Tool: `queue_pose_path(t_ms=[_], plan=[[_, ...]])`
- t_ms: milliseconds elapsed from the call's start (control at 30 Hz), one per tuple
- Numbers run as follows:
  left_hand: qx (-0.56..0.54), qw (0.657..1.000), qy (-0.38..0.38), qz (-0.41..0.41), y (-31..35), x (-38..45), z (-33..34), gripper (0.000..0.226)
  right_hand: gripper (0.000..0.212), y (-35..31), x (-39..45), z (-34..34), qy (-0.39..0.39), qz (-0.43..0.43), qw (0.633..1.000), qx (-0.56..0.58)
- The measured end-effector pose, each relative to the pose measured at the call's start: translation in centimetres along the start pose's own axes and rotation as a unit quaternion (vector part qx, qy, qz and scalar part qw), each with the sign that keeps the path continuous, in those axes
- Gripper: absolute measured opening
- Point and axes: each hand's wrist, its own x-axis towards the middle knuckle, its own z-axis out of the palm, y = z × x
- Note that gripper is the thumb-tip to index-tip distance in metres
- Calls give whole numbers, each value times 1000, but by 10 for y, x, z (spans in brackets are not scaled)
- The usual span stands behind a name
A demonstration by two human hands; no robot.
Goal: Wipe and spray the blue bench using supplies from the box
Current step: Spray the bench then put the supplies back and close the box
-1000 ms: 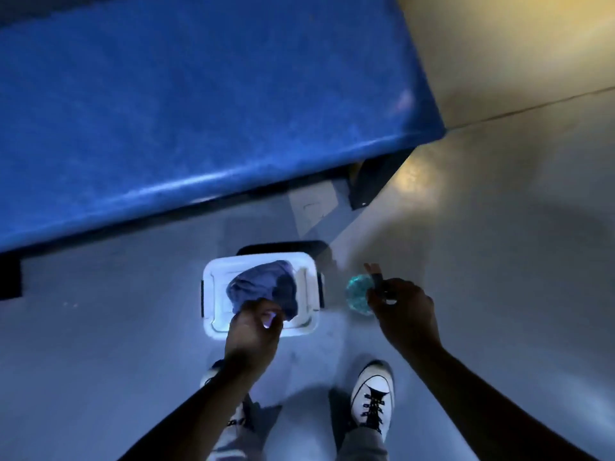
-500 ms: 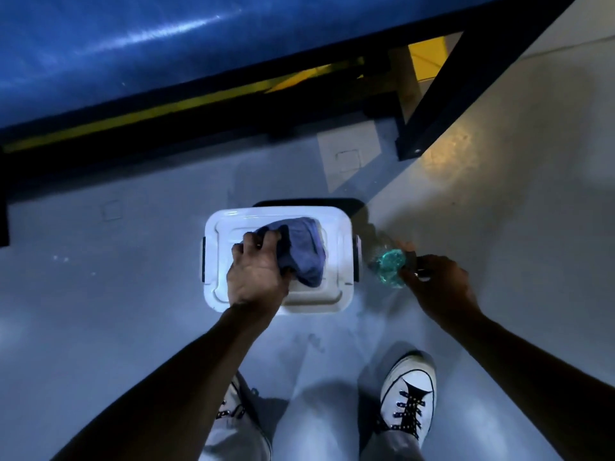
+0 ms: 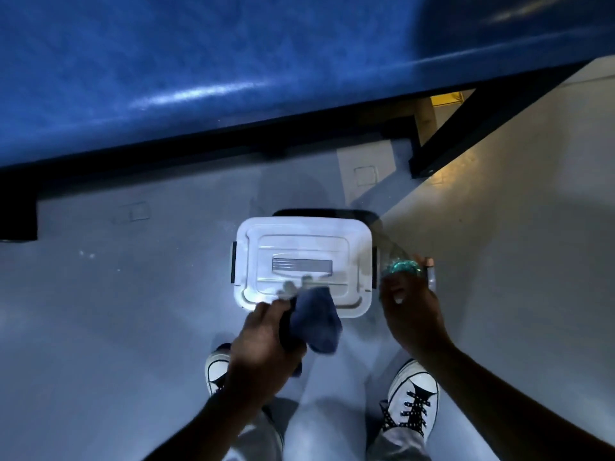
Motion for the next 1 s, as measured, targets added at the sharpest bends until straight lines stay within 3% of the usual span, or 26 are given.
queue_pose_path(t_ms=[100,200,333,467,533,667,767,833,1000], plan=[[52,997,16,57,-27,-15,51,50,12,1,12,26,-20,32,999,-12],[64,997,-35,4,-46,-2,93,60,28,11,26,50,-18,42,998,-41],[45,999,2,-10,-54,13,120,59,44,19,26,63,18,28,997,-64],[-37,993,99,58,-54,6,96,22,42,15,20,60,8,40,996,-78],[-67,991,108,47,-49,10,60,15,37,9,19,56,0,53,995,-83],[-77,984,160,25,-51,45,-2,32,34,-8,25,53,-6,77,993,-84],[-99,985,139,-23,-52,85,-27,48,41,-15,36,60,-11,134,989,-61],[-125,983,109,-78,-52,105,-26,45,40,-13,43,66,-11,167,985,-47],[-175,968,125,-131,-55,119,-15,29,39,-12,41,73,6,189,982,-27]])
